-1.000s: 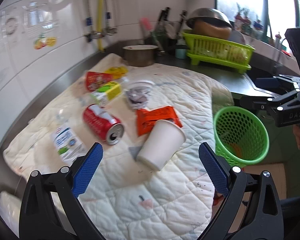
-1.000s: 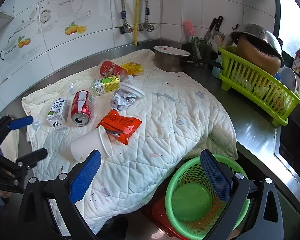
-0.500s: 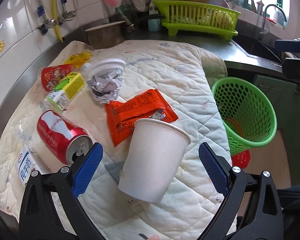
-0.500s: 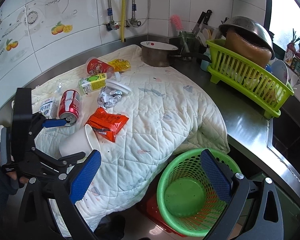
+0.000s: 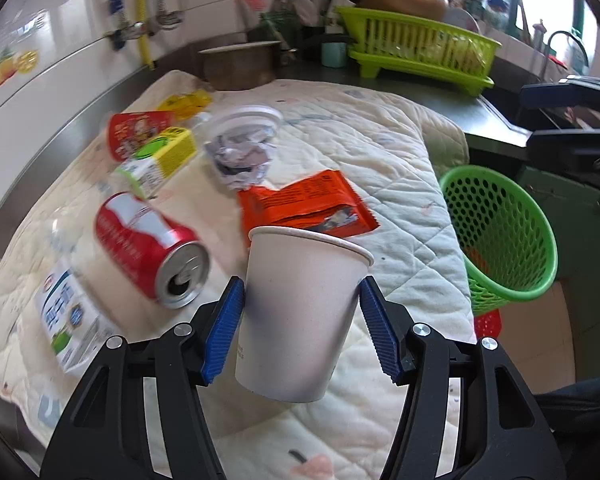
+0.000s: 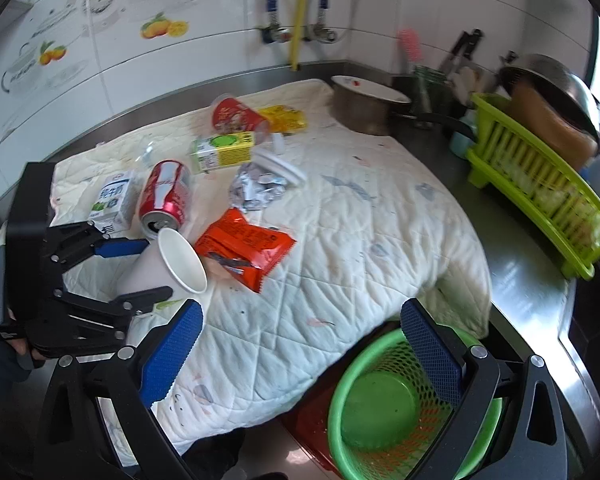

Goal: Collect trash
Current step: 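Grasp the white paper cup with the left gripper, then grasp the red snack bag with the right gripper while the left gripper holds the paper cup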

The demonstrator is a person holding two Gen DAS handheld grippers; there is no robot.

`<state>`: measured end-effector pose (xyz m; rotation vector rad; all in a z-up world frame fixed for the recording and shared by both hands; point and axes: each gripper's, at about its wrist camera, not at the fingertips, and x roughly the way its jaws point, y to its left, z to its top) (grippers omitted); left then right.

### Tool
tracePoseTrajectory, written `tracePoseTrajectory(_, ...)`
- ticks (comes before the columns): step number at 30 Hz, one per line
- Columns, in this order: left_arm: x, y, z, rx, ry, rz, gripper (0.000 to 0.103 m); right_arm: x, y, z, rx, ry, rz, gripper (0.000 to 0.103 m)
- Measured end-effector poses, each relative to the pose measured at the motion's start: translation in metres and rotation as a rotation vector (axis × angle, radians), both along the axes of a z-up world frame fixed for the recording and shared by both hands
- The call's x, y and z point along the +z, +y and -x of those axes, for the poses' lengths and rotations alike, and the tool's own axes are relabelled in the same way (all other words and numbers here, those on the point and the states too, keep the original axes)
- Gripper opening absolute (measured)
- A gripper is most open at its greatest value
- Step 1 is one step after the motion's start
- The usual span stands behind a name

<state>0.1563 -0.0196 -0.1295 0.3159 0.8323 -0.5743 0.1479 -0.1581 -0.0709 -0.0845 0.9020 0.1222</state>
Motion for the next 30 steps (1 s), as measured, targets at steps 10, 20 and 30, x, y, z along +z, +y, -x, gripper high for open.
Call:
tracePoseTrajectory(10, 0.029, 0.068, 0.017, 0.213, -0.042, 0.064, 0.059, -0.043, 0.041, -0.06, 0.25, 0.098, 0.035, 0.096)
tracePoseTrajectory(20, 0.03, 0.105, 0.017, 0.325, -0.03, 0.096, 0.059, -0.085, 0.082, -0.117, 0.433, 0.172, 0.156, 0.083)
tracePoseTrajectory(30, 0.028, 0.115, 0.013, 0.362, -0.02, 0.093, 0.059, -0.11, 0.09, -0.14, 0.471, 0.242, 0.178, 0.056)
